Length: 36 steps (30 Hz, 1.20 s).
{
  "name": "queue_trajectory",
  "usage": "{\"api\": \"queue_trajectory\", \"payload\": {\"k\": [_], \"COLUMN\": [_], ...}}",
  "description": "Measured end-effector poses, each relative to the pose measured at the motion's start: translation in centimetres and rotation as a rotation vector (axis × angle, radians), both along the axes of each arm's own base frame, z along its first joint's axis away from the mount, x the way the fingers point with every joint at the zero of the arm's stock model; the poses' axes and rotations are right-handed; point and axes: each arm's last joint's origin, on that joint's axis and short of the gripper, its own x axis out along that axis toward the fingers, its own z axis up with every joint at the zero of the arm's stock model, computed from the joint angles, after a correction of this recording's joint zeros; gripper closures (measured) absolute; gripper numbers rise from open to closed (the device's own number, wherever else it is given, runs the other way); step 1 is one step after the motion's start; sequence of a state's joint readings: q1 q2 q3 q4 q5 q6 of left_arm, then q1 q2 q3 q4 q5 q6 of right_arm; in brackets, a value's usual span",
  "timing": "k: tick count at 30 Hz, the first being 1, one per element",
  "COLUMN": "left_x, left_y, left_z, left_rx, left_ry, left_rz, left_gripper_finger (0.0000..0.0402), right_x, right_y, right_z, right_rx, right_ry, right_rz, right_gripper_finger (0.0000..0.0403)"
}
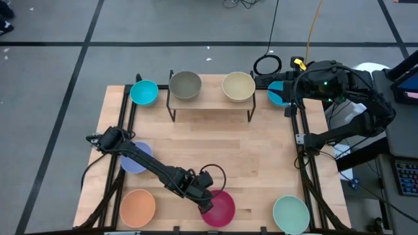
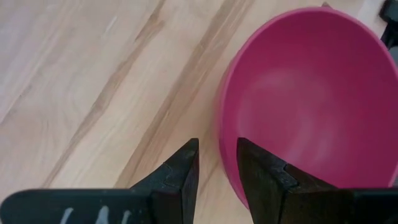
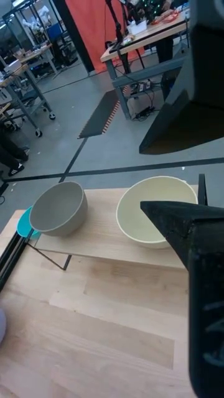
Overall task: Place and stack bowls onto a shelf
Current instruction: Stack the pink bowl on top of the gray bowl on the shelf
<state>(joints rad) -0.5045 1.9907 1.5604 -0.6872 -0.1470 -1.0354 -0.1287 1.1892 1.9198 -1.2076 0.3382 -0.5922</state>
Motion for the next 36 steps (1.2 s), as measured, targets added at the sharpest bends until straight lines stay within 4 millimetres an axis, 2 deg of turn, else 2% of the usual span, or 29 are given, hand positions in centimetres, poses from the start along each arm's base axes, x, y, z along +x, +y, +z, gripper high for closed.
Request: {"api": "queue_trajectory", "payload": {"k": [7, 17, 27, 30, 34, 36], "left_x": [0.0, 0.8, 1.1, 1.3, 1.3, 1.4], "left_y": [0.0, -1.0, -0.7, -0.5, -0.4, -0.3], "left_z": [-0.1, -2.9, -2.9, -3.2, -3.3, -3.3], "left_rx": [0.002, 0.014, -0.034, -0.058, -0.057, -0.054], "left_ry": [0.002, 0.025, 0.022, 0.045, 0.053, 0.049], "left_rz": [-0.012, -0.031, 0.031, 0.051, 0.043, 0.063], "left_gripper_finger": [0.0289, 0.0289, 0.029, 0.0311, 0.0381, 0.0389], "right_x": [0.0, 0.0, 0.1, 0.1, 0.1, 0.1], "right_y": [0.0, 0.0, 0.0, 0.0, 0.0, 0.0], "right_z": [0.0, 0.0, 0.1, 0.1, 0.1, 0.1], "right_rx": [0.0, 0.0, -0.005, -0.005, -0.005, -0.005], "right_ry": [0.0, 0.0, -0.015, -0.015, -0.015, -0.015], "right_rz": [0.0, 0.0, 0.002, 0.002, 0.002, 0.002], "right_gripper_finger": [0.0277, 0.0277, 0.0277, 0.0277, 0.0277, 0.0277]}}
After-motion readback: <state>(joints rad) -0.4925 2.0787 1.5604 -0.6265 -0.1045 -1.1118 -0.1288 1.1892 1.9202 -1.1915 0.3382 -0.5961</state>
